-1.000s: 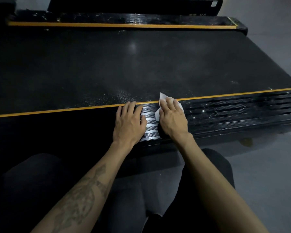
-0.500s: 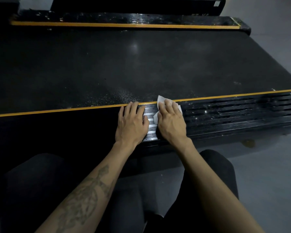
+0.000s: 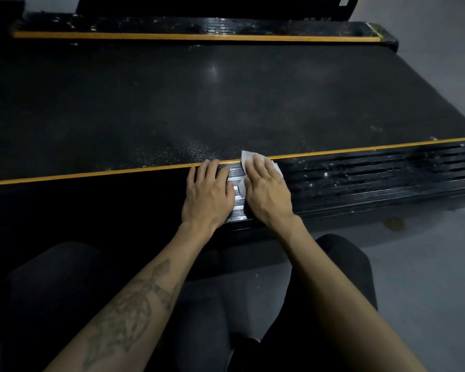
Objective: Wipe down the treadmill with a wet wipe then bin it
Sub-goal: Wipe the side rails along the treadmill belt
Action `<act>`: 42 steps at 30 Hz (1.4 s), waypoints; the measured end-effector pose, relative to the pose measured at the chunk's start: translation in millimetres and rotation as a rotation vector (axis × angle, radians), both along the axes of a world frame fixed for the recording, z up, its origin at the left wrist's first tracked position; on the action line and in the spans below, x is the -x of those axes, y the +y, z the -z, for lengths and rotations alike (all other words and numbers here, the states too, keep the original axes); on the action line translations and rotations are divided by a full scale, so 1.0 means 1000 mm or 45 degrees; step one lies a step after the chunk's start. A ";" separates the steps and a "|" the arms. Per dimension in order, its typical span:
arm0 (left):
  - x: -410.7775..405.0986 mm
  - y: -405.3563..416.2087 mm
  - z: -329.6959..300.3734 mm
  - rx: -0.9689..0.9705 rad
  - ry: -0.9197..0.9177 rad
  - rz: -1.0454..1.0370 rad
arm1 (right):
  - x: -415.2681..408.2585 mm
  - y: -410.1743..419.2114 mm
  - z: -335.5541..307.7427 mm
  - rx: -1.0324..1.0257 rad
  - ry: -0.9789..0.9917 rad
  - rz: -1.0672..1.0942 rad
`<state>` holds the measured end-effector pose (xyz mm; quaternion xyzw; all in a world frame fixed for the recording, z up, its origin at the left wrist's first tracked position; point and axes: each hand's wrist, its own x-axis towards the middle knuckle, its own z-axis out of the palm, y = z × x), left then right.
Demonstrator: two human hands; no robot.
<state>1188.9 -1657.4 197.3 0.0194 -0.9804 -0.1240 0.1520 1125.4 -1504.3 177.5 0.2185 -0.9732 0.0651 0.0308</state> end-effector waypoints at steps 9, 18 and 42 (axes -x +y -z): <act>0.001 0.002 0.003 0.053 0.075 0.177 | 0.012 0.014 0.000 0.025 -0.015 0.069; -0.001 0.002 0.004 0.043 0.089 0.210 | 0.027 0.030 -0.010 0.022 -0.068 0.141; 0.007 0.026 -0.005 -0.031 0.018 0.033 | 0.001 0.028 -0.026 0.124 -0.050 0.146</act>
